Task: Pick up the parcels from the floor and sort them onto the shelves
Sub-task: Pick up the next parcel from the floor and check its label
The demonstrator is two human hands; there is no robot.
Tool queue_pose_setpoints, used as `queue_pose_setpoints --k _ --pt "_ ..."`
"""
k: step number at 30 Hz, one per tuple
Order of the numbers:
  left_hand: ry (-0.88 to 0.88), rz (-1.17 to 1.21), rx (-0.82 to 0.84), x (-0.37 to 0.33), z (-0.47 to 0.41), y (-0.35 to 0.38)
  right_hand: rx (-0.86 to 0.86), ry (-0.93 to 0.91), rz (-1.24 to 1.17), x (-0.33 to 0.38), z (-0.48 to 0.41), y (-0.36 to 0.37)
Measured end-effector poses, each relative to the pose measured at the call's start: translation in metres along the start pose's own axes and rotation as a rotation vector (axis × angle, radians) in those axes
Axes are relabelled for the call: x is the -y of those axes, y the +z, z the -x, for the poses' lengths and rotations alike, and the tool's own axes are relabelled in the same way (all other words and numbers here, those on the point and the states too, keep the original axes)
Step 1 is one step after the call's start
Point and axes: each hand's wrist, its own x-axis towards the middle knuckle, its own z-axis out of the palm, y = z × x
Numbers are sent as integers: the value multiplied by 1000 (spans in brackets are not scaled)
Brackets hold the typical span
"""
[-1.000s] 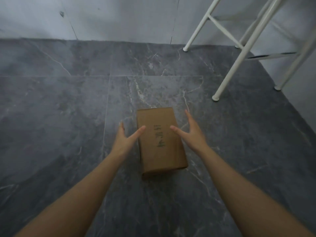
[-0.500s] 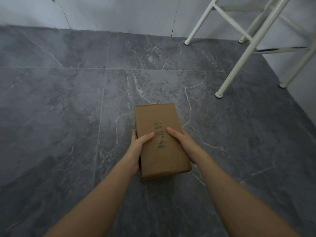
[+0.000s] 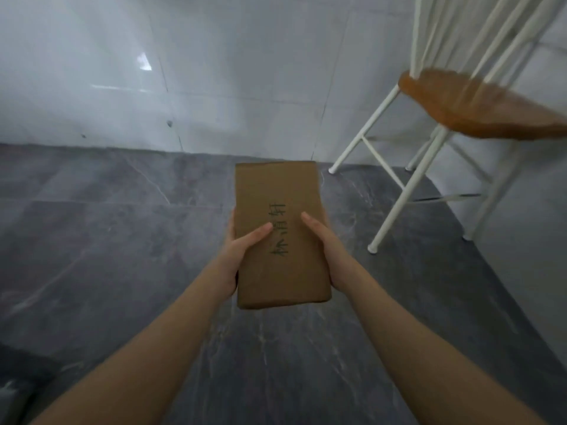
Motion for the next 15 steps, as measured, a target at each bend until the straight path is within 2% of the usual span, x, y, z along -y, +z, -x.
queue_pose_setpoints --k 9,15 --pt "371 -150 111 -348 179 113 131 -393 61 341 108 166" --pt "520 -230 132 -525 301 208 169 -574 77 542 202 239"
